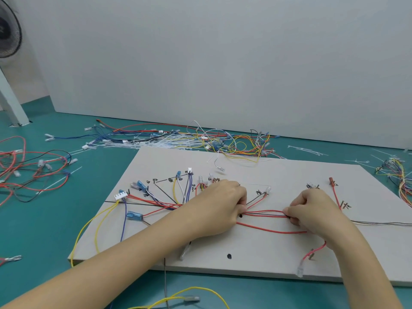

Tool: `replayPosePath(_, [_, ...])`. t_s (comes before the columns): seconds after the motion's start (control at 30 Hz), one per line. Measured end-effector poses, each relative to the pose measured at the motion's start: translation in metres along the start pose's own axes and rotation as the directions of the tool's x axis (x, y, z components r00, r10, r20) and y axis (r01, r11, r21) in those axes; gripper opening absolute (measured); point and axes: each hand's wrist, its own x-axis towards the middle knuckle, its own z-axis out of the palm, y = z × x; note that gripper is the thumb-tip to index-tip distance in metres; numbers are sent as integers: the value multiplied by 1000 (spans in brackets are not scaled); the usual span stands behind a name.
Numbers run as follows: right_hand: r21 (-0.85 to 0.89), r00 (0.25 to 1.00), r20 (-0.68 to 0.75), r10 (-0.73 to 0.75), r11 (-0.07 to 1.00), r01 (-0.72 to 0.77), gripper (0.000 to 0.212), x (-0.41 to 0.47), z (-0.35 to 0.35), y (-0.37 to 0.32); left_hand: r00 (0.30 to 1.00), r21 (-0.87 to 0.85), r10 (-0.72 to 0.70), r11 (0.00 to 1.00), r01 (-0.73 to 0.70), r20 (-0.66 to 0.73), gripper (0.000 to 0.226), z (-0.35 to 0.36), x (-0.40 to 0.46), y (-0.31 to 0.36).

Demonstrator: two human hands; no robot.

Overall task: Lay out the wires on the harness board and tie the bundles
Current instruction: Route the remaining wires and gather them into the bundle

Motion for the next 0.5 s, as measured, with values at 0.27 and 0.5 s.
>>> replayPosePath(0.27, [-54,991,-114,-67,997,61,25,-1,17,5,1000,15,13,1000,-13,-7,8,4,2,0])
replayPosePath(0.5, [-196,967,-214,-137,976,95,27,-9,25,-1,999,28,32,999,-32,-22,12,8,3,-3])
